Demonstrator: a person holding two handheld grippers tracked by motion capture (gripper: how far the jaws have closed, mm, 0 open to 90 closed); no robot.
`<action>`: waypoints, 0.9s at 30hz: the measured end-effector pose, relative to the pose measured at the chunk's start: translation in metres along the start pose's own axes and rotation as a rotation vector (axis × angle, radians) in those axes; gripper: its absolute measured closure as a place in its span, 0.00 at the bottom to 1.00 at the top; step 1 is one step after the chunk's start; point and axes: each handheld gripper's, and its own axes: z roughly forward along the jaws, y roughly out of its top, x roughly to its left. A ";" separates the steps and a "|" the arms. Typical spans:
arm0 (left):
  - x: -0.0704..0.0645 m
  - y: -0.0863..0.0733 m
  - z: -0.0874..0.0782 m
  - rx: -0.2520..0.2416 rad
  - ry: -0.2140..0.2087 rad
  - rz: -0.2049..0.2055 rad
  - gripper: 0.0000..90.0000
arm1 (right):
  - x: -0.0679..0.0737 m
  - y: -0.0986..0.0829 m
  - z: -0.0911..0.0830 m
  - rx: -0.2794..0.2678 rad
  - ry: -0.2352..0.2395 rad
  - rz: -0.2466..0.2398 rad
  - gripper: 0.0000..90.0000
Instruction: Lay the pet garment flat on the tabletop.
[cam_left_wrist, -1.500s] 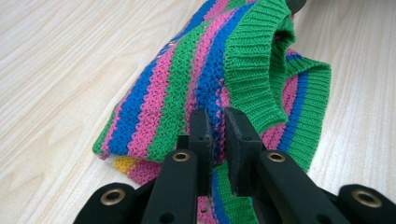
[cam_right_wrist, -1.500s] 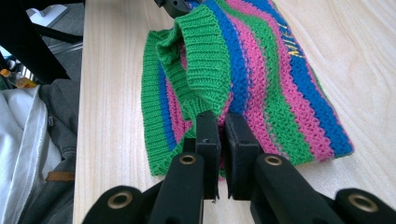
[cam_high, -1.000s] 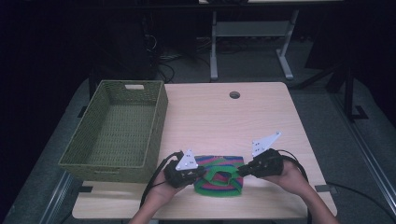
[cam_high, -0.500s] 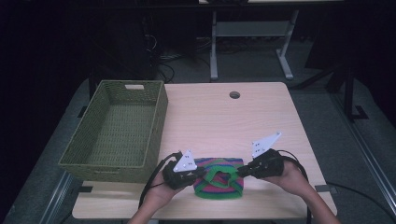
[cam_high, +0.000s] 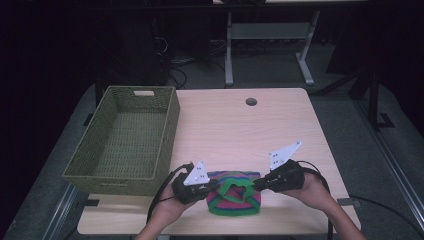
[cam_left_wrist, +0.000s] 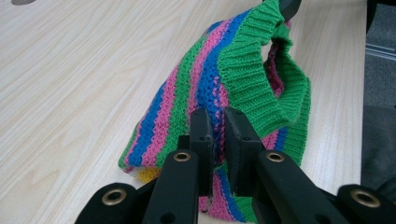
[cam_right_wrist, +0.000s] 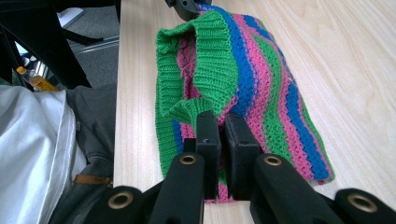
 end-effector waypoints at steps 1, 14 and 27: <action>0.000 0.002 -0.002 0.000 0.001 0.006 0.91 | 0.001 0.002 -0.002 -0.003 -0.002 -0.003 0.94; 0.010 0.011 -0.005 -0.018 -0.001 -0.010 0.91 | -0.004 0.015 -0.008 0.003 -0.018 -0.009 0.94; 0.030 0.014 0.001 -0.022 0.012 -0.069 0.92 | -0.019 0.025 -0.013 0.003 -0.053 0.025 0.94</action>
